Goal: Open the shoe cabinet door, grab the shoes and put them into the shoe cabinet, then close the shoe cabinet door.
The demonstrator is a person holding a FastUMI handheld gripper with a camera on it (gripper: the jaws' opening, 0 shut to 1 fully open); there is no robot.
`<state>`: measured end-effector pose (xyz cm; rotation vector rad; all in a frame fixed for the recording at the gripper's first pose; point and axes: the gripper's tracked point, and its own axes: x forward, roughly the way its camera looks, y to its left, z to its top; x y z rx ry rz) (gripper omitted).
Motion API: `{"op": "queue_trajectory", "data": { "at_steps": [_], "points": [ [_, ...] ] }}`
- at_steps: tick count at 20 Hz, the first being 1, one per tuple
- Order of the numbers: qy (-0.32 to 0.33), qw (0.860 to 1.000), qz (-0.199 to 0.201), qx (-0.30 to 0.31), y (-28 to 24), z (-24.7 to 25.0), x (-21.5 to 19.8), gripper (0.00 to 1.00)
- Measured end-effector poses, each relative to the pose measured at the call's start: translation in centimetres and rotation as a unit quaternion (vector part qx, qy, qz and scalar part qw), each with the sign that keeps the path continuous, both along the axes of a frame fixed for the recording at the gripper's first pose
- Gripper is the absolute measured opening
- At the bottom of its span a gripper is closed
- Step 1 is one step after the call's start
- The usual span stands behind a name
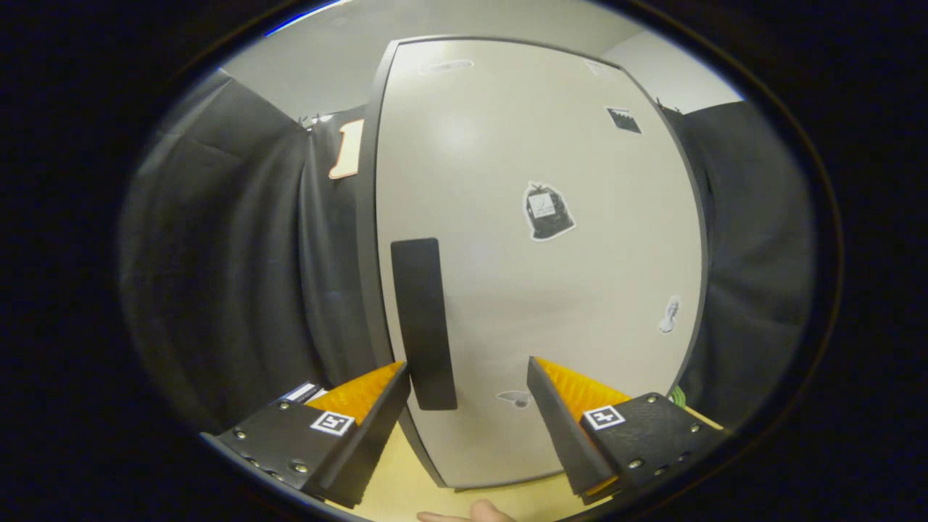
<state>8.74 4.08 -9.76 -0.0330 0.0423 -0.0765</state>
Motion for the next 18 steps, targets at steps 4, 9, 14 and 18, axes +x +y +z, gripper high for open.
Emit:
{"op": "queue_trajectory", "data": {
  "at_steps": [4, 9, 14, 18],
  "points": [
    [-0.051, 0.999, -0.012, -0.001, -3.4, 3.5, -2.7, 0.99],
    [-0.096, 0.994, -0.039, -0.018, -11.2, 7.4, -6.0, 0.99],
    [-0.109, 0.992, -0.049, -0.047, -21.0, 9.9, -8.0, 0.99],
    [-0.105, 0.993, -0.044, -0.038, -30.4, 9.7, -8.7, 0.99]
  ]
}}
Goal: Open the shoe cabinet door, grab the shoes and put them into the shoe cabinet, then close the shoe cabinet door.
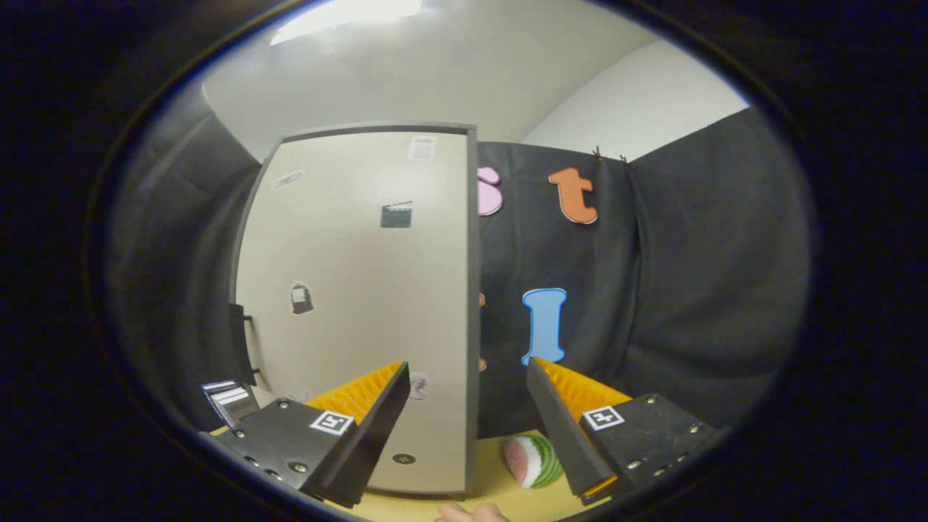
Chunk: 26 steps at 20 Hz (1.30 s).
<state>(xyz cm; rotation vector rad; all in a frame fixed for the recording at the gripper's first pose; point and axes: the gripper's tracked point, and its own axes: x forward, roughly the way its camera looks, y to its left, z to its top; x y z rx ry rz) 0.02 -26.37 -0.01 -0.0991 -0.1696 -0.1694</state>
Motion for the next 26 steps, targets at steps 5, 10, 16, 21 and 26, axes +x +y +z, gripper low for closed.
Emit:
{"op": "queue_trajectory", "data": {
  "at_steps": [5, 10, 16, 21, 26],
  "points": [
    [0.008, 0.999, 0.001, -0.047, -11.4, -0.6, -0.3, 0.99],
    [0.013, 0.999, -0.004, -0.049, -20.6, -1.4, 0.0, 0.99],
    [0.024, 0.999, -0.021, -0.041, -28.6, -3.7, 1.7, 0.99],
    [0.028, 0.998, -0.023, -0.06, -31.8, -4.8, 2.6, 0.99],
    [0.035, 0.998, -0.016, -0.054, -32.3, -5.2, 2.6, 0.99]
  ]
}}
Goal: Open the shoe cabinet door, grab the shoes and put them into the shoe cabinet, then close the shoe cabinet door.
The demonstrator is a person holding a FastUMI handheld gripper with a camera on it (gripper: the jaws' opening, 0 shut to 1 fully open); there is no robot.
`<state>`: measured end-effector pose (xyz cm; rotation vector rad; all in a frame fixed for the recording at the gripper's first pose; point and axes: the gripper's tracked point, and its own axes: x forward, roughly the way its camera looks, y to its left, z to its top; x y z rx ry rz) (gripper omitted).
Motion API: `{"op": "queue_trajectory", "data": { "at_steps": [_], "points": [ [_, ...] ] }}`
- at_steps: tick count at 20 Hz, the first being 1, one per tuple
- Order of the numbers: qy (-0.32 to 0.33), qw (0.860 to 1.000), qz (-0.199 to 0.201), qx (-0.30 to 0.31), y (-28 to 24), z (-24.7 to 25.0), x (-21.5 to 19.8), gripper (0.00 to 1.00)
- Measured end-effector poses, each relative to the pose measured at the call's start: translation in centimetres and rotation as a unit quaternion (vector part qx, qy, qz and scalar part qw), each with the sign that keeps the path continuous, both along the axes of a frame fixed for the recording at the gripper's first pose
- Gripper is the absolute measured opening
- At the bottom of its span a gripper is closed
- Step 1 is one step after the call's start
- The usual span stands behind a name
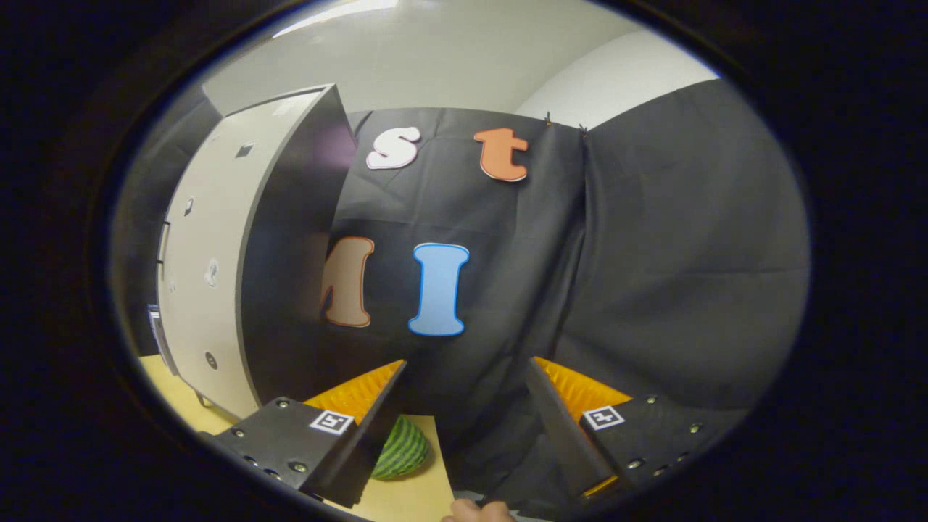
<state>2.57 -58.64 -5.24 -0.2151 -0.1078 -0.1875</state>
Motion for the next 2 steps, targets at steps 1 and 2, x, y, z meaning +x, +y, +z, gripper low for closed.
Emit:
{"op": "queue_trajectory", "data": {
  "at_steps": [1, 2],
  "points": [
    [0.001, 1.0, -0.001, -0.004, -0.13, -0.08, -0.11, 0.99],
    [0.002, 1.0, -0.001, -0.006, -0.22, -0.07, -0.31, 0.99]
  ]
}}
